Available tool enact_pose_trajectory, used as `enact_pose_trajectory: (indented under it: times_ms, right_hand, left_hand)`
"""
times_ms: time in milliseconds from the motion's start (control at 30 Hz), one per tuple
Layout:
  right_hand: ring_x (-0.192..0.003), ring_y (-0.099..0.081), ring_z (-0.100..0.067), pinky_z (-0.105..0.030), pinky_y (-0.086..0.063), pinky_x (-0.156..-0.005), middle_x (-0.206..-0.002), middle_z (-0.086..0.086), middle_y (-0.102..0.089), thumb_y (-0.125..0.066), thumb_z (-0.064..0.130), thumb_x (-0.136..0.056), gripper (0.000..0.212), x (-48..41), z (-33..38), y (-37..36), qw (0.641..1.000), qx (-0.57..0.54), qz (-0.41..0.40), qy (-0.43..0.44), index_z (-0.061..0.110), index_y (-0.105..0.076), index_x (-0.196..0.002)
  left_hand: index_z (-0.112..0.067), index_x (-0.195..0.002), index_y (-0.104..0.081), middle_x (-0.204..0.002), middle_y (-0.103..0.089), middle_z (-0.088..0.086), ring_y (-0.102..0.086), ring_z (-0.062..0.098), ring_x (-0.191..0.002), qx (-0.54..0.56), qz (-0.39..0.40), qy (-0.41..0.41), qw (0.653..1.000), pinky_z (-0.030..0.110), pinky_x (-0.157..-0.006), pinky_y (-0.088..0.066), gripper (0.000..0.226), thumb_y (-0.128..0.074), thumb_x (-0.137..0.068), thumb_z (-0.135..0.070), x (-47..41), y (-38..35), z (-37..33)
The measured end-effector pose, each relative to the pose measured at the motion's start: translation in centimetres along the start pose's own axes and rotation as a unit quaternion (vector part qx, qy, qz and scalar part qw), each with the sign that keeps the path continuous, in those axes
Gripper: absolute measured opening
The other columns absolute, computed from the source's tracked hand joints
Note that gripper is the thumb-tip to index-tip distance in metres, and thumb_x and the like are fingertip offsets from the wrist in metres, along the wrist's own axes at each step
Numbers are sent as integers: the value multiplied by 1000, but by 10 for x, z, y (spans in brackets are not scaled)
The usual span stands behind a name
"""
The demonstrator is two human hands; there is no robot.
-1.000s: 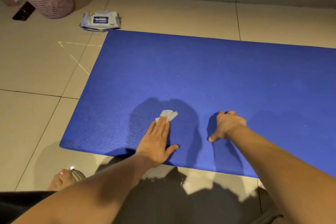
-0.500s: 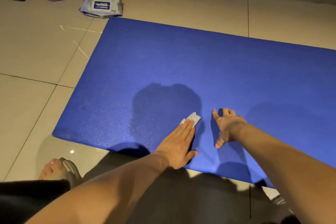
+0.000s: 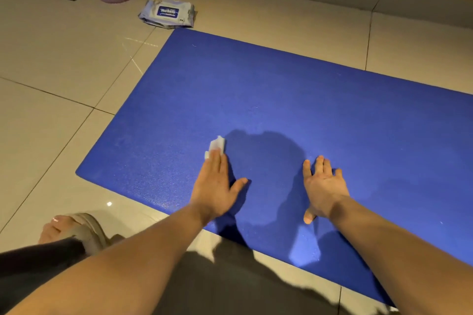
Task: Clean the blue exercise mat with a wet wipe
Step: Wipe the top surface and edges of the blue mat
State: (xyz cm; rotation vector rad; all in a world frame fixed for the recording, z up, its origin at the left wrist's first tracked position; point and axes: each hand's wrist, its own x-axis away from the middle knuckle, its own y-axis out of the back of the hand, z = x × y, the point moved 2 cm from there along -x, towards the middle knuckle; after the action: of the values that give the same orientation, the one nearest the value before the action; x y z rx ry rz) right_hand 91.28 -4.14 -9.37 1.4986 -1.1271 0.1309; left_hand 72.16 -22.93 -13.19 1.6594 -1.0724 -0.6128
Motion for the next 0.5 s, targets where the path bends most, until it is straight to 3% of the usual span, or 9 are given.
enact_pose_trajectory:
  times_ms: [100,200,300,400,500]
  right_hand:
    - [-152,-2,-46,-48,-34,-113,-161,-34,4,-85,72,-54,158,-1,-2,0,1000,-20,-5,17,3,11,-158]
    - [-152,2,-45,-44,-37,-113,-162,-32,7,-84,74,-54,159,0,-2,-1,1000,-23,-6,17,4,14,-158]
    - [-153,3,-45,-45,-37,-113,-162,-32,11,-85,72,-56,160,-2,-1,2,999,-26,11,19,3,18,-157]
    - [-152,3,-47,-46,-38,-113,-162,-33,10,-87,69,-57,160,-3,0,3,999,-28,18,19,1,18,-156]
    - [-152,1,-48,-47,-39,-111,-161,-35,8,-88,68,-55,161,-6,3,3,1000,-20,16,14,-1,16,-156]
  left_hand:
    - [0,-161,0,-171,10,7,12,24,-158,62,31,-117,991,45,-128,-3,94,-46,-101,-56,7,-19,-55]
    - [-4,-162,2,-168,20,6,22,20,-155,-28,136,-168,976,40,-128,2,91,-38,-103,-61,15,-35,-78]
    - [-5,-162,2,-166,19,8,13,24,-157,-101,129,-118,979,41,-128,3,98,-25,-98,-74,1,-24,-44]
    - [-11,-164,-5,-171,3,7,-6,28,-158,-59,54,-39,996,40,-127,-10,102,-32,-92,-79,-28,6,7]
    - [-12,-163,6,-171,12,4,12,21,-157,-58,42,77,994,40,-128,-3,108,-32,-90,-83,-51,21,37]
